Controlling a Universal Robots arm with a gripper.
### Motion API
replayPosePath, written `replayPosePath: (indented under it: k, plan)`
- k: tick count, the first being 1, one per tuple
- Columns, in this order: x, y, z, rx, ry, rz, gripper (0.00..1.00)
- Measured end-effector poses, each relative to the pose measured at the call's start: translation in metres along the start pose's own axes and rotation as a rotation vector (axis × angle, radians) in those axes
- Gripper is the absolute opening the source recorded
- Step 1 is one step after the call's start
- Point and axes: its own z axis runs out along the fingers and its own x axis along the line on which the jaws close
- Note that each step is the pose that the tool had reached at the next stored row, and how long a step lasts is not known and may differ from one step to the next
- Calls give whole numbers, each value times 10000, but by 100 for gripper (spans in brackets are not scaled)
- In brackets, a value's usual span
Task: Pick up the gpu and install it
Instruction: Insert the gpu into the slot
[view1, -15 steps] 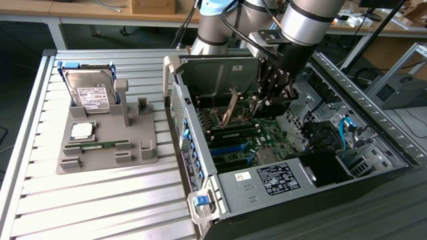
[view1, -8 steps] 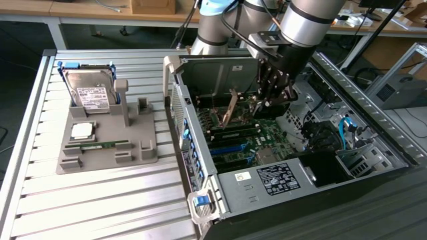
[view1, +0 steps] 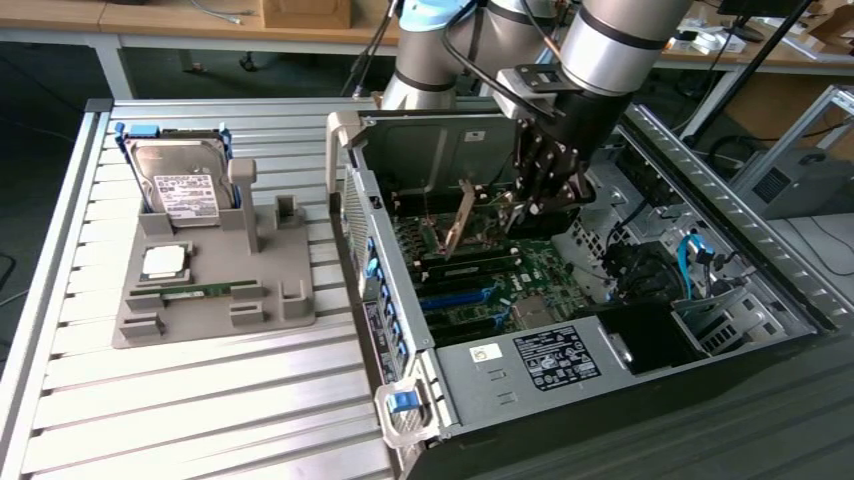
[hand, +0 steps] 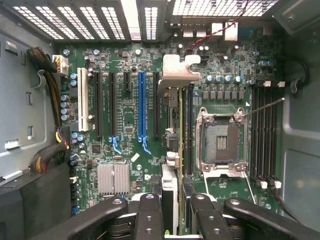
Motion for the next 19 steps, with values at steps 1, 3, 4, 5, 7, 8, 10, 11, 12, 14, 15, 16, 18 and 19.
replayPosePath:
  k: [1,3,4,5,7,8,10,11,12,14,15,16,18,19]
  plan:
    - [1,0,3,0,0,1,27]
    - [3,0,6,0,0,0,27]
    - [4,0,8,1,0,0,27]
    - [4,0,10,0,0,0,27]
    - [11,1,24,0,0,0,27]
    - [17,1,34,0,0,0,27]
    - [28,1,51,0,0,0,27]
    - [40,3,58,0,-1,0,27]
    - [62,17,65,0,-1,0,27]
    - [81,44,82,1,0,-1,27]
    - [88,50,92,0,-1,-1,27]
    - [91,52,95,0,0,-1,27]
    - [94,54,98,0,0,0,27]
    - [96,54,100,0,0,0,27]
